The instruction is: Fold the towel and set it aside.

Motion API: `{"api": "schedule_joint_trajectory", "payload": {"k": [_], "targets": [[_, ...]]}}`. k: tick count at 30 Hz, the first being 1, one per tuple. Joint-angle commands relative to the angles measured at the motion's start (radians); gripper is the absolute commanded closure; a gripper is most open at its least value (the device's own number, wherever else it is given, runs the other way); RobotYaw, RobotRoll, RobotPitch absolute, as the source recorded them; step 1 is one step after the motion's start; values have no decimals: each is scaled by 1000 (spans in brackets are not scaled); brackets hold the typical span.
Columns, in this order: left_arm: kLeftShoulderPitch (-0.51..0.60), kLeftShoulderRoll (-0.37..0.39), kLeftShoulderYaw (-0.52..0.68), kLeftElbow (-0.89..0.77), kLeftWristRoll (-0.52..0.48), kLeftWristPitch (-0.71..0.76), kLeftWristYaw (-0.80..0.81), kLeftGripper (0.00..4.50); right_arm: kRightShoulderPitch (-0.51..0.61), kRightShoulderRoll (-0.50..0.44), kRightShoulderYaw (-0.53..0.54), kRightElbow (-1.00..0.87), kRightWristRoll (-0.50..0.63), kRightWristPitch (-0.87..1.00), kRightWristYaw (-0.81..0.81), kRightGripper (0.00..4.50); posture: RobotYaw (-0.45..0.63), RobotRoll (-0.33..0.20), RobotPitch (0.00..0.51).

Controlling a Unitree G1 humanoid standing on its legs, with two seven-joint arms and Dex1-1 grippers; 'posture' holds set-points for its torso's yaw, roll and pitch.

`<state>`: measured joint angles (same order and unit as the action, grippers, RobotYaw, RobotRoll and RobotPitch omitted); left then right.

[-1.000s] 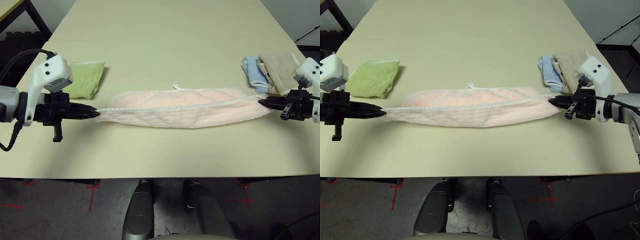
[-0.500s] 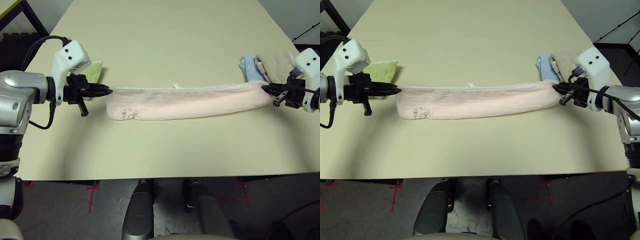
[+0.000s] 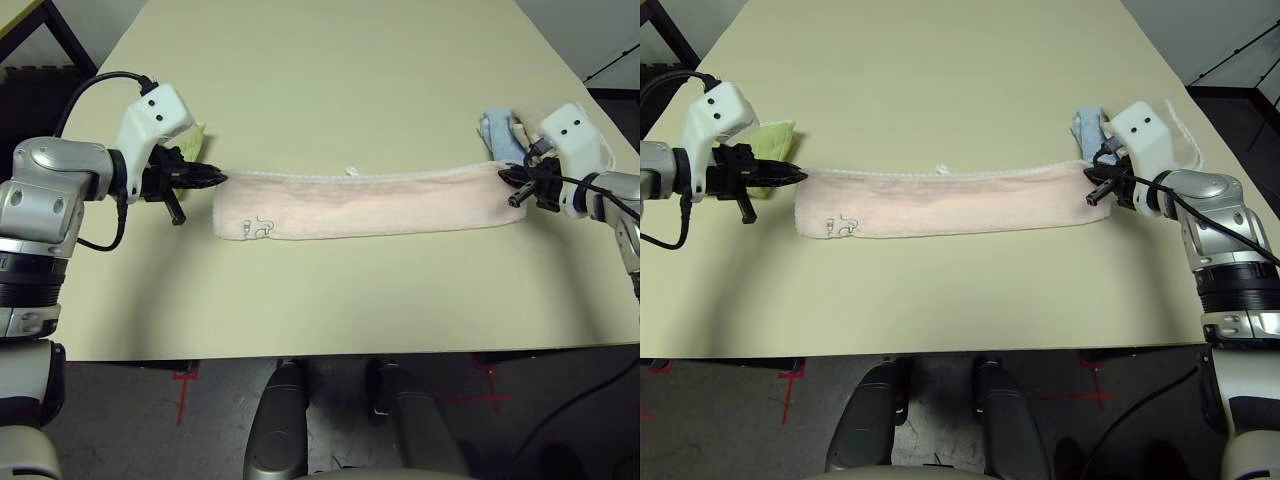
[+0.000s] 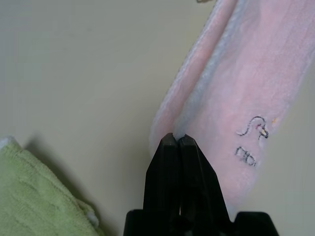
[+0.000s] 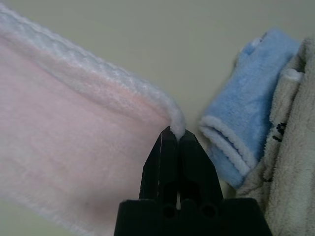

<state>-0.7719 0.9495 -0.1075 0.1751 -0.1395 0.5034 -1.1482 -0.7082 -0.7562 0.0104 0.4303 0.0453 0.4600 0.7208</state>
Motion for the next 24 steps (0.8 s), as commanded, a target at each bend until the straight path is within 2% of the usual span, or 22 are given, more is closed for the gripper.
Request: {"api": "schedule_joint_trajectory", "payload": {"k": [1,13,16,21,24], "targets": [[17,-14,-19,16,28,-14,12,4473,-16,6,8,70,-33,-30,-25,4500,185,0,228],[30,-50,-41,49,92,-40,71,4473,-60,52,23,187,-73,-77,-50,4500,183,0,241],[15,-66,-45,79,120,-45,109,3812,-59,69,19,180,-75,-72,-57,3712,183,0,244],[-13,-95,-14,90,123,-40,158,1894,-38,76,-1,134,-52,-75,-53,1820,183,0,244],[-52,-127,40,105,90,-26,207,742,-20,72,-27,81,-21,-76,-44,706,183,0,243]]}}
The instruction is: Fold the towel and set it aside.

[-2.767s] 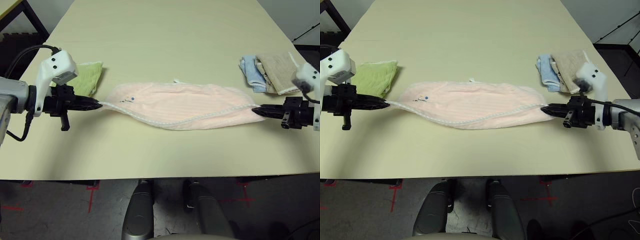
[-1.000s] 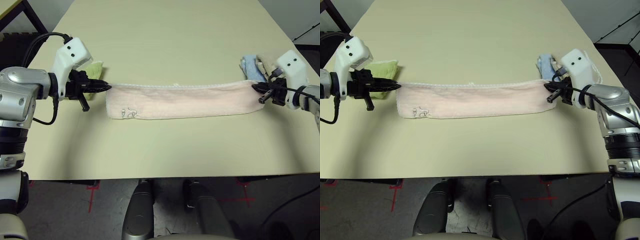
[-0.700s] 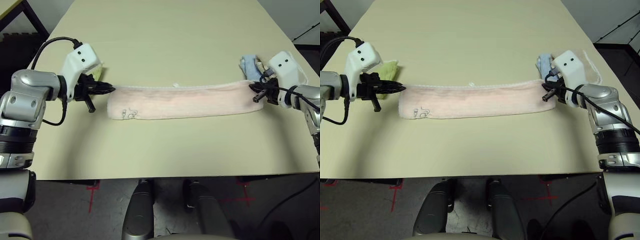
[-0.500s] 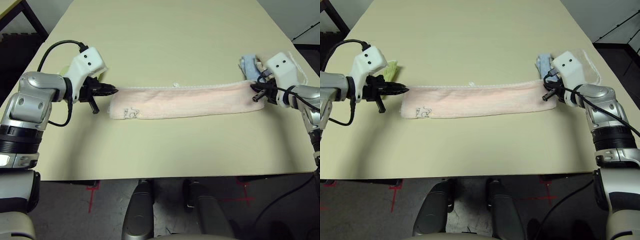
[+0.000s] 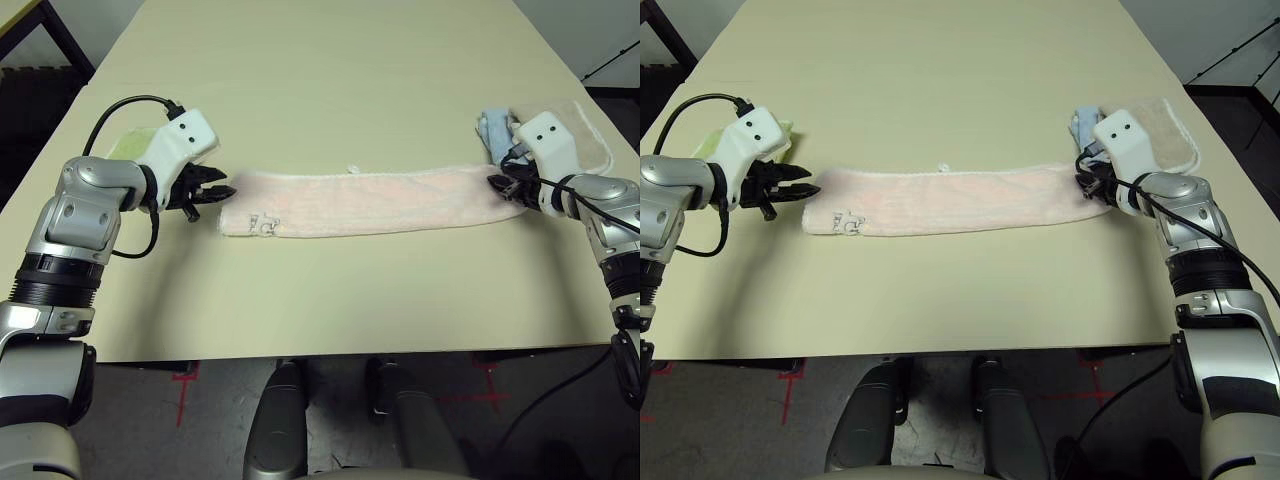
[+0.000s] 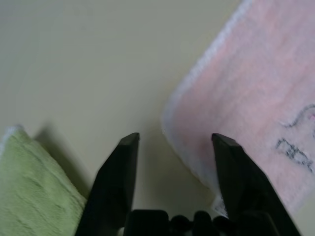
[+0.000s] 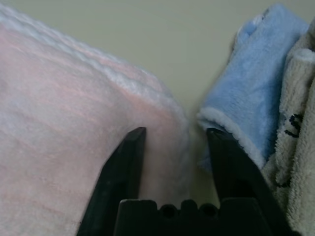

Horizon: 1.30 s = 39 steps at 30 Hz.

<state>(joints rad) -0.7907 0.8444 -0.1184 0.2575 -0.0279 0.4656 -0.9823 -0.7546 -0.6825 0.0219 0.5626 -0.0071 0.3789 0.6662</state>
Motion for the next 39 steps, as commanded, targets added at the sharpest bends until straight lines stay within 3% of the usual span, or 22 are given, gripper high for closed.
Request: {"api": "schedule_joint_trajectory", "payload": {"k": [1,2,7,15,20,26,39], "targets": [[-45,-34,73,24,-39,24,54,313,34,-2,-49,-72,44,5,10,311,184,0,242],[-54,-46,100,19,-62,37,64,20,42,-1,-64,-100,59,9,8,7,184,0,241],[-42,-91,193,-71,-179,159,73,20,103,15,-120,-261,127,55,2,7,182,0,235],[103,-213,256,-309,-336,344,165,20,230,137,-154,-592,236,239,-83,7,174,0,225],[238,-227,200,-382,-317,325,195,20,293,190,-118,-652,226,284,-134,7,176,0,216],[343,-219,161,-392,-293,304,228,20,332,183,-97,-597,196,287,-162,7,186,0,208],[327,-230,114,-282,-235,219,253,20,317,198,-92,-441,177,344,-211,7,177,0,195]]}}
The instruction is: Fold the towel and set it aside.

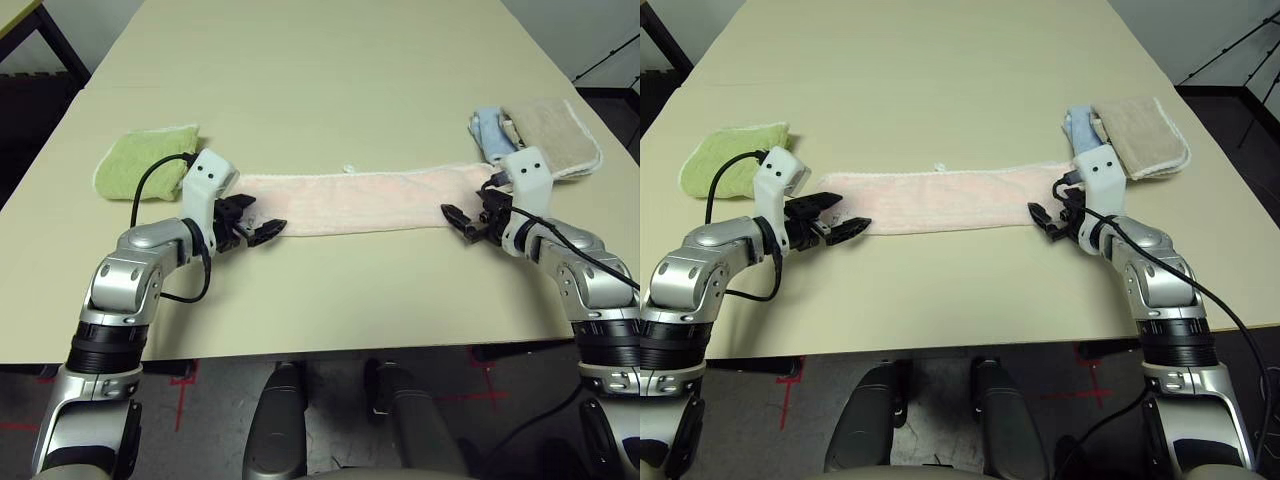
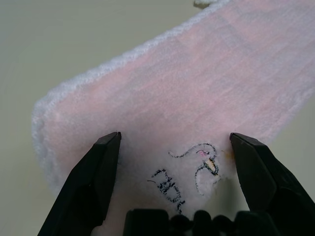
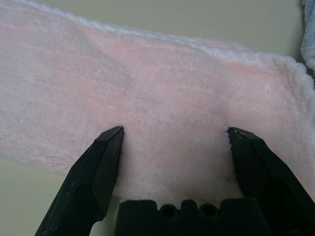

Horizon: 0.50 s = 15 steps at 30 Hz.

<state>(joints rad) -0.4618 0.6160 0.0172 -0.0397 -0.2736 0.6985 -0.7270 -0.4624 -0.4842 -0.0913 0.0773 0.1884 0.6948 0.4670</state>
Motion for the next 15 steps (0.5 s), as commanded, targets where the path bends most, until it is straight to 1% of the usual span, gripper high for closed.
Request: {"api": "schedule_joint_trajectory", "payload": {"k": [1,5,8,11,15], "targets": [[-2,-1,-23,17,11,-16,-4,20,27,-3,26,48,-22,26,-11,7,177,0,195],[-27,4,-1,4,-8,2,-3,20,8,-12,-5,49,-10,21,-13,7,175,0,194],[-59,7,40,-24,-47,42,1,20,-18,-30,-39,42,6,24,-11,7,174,0,195],[-86,9,77,-48,-88,89,4,20,-28,-54,-50,40,17,21,3,7,174,0,195],[-88,17,74,-39,-82,91,10,20,-30,-71,-56,46,22,18,10,7,177,0,196]]}}
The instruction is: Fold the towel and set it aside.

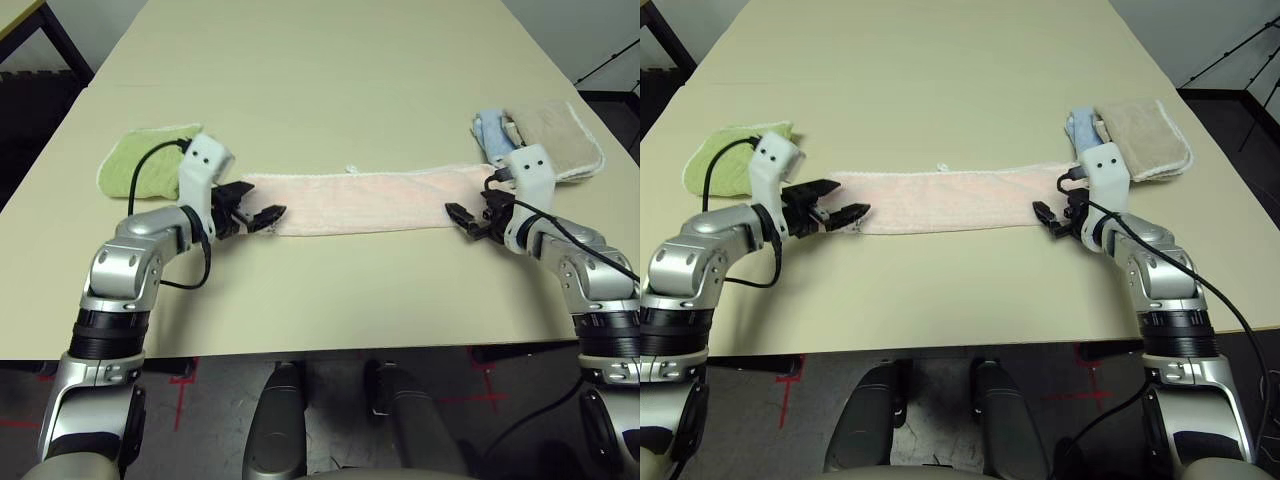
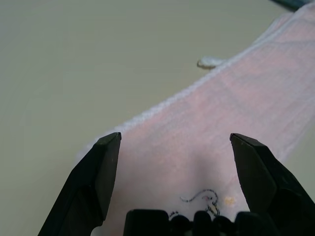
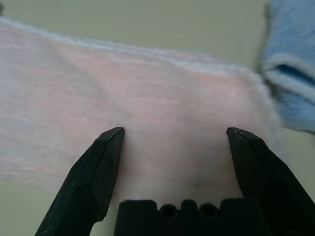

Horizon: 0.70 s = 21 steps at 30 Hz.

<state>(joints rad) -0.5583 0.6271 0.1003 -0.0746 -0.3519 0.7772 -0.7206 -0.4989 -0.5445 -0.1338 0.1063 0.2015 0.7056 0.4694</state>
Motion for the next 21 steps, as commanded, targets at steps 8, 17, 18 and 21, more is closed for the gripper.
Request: {"api": "schedule_joint_trajectory", "payload": {"k": [8,17,18,21], "targets": [[58,-8,-81,43,53,-44,16,20,40,14,-14,24,12,15,-15,7,164,0,192],[51,-21,-86,97,80,-92,32,20,44,29,-4,19,11,15,-27,7,159,0,192],[45,-26,-78,100,75,-89,37,20,39,30,-7,21,12,13,-29,7,162,0,191],[31,-52,-44,98,58,-97,62,20,26,31,-13,17,14,5,-34,7,162,0,191]]}}
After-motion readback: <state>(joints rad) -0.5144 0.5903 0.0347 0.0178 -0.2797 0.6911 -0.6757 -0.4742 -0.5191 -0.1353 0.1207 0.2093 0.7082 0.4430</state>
